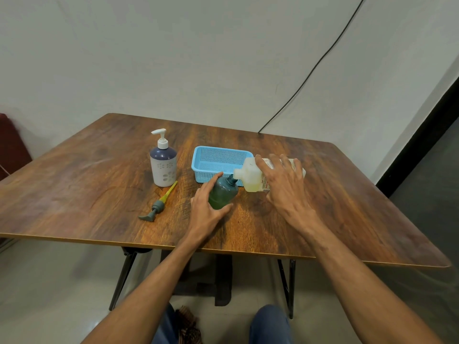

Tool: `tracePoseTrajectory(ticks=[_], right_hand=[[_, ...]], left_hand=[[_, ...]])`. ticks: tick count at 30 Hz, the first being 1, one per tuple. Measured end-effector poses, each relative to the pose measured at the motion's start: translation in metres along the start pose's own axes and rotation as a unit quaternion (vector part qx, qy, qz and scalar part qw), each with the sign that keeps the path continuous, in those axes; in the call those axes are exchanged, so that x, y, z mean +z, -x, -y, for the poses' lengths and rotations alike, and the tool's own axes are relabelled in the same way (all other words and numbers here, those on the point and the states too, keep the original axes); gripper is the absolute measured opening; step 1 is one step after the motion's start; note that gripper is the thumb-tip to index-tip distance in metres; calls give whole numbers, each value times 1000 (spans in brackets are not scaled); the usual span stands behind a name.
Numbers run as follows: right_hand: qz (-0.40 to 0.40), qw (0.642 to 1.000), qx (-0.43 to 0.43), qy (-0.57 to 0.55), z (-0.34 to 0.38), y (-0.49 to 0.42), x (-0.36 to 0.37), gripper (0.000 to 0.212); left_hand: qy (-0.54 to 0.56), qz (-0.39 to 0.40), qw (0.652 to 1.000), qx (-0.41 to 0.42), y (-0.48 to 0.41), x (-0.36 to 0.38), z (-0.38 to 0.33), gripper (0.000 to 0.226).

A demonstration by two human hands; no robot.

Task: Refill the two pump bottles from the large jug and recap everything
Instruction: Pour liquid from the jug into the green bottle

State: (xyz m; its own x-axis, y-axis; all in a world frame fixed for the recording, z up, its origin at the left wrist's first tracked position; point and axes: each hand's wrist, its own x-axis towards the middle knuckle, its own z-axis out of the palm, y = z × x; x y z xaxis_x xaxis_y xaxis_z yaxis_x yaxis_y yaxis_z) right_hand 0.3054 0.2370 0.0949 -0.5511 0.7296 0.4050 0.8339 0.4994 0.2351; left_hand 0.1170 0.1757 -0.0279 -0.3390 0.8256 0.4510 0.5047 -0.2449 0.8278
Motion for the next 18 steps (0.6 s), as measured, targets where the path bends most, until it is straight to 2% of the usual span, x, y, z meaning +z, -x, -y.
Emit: tracePoseTrajectory(ticks=[18], right_hand=[[-10,1000,-4,1,0,-1,2,98]], left_hand=[[7,5,1000,-1,0,2,2,89]])
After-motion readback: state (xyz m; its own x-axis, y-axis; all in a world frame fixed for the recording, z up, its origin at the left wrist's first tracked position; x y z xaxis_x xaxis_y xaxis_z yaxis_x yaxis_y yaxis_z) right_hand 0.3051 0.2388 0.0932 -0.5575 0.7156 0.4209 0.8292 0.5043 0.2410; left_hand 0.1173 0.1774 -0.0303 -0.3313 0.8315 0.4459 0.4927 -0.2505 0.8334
